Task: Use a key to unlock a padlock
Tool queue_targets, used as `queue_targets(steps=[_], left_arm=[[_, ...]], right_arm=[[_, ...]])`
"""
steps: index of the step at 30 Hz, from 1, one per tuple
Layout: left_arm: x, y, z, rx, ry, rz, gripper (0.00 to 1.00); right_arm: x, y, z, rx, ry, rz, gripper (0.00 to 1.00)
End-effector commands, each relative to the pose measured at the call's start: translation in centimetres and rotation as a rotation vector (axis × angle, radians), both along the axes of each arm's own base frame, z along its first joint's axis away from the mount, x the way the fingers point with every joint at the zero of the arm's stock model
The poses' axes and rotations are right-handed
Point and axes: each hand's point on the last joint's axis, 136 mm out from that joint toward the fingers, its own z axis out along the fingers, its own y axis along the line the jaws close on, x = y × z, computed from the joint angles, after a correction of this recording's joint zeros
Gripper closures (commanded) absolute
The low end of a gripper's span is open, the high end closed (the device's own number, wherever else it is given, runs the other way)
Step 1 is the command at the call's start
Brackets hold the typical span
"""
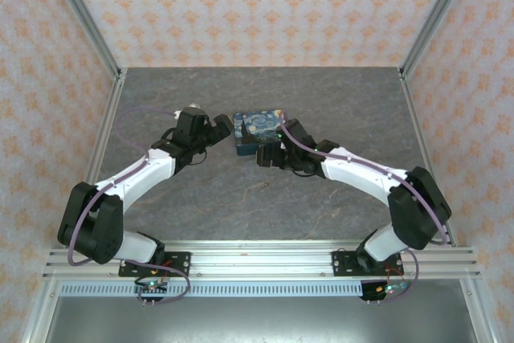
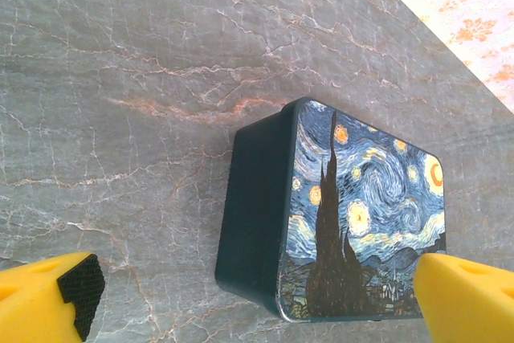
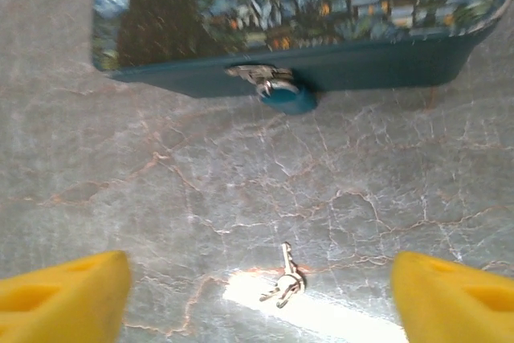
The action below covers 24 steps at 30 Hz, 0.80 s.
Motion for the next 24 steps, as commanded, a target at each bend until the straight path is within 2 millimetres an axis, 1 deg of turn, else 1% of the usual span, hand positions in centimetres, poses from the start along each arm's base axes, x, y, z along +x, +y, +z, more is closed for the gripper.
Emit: queue_targets(steps=[1,2,6,10,14,17,24], left_arm=[[-0.5,1.0,-0.2,0.023,0.018,0.033,0.00],[-0.5,1.0,-0.3,0.021,0.022,0.035,0.00],[-0.5,1.1,-1.2,0.012,0.058,0.056,0.00],[-0.3,0.8,-2.2,-0.007,0.083,0.061,0.00],[0.0,0.3,-3.0,-0.022,0.094,0.048,0.00],[0.2,0.1,-3.2,-0.031,0.091,0.040,0.00],[0.4,0.4,-3.5,-0.052,0.085,0.039,0.00]], right_arm=[[-1.0,-0.3,-2.8,-0.082,0.104,-0.057,0.36],[-1.2,-0.3,-3.3,-0.108,0.112,-0.061,0.39],[-1.8,-0.4,-4.5,-0.198,0.123,-0.100,0.45],[-2.4,0.0,-5.6,-0.244,0.138,-0.121,0.46],[-2.4,0.8,-5.9,-0.273,0.145,-0.121,0.47],[-2.3,1.2,-6.4,-0.299,0.153,-0.129,0.48],[-2.4,0.9,-8.0,-0.349,0.185,-0.152,0.55]])
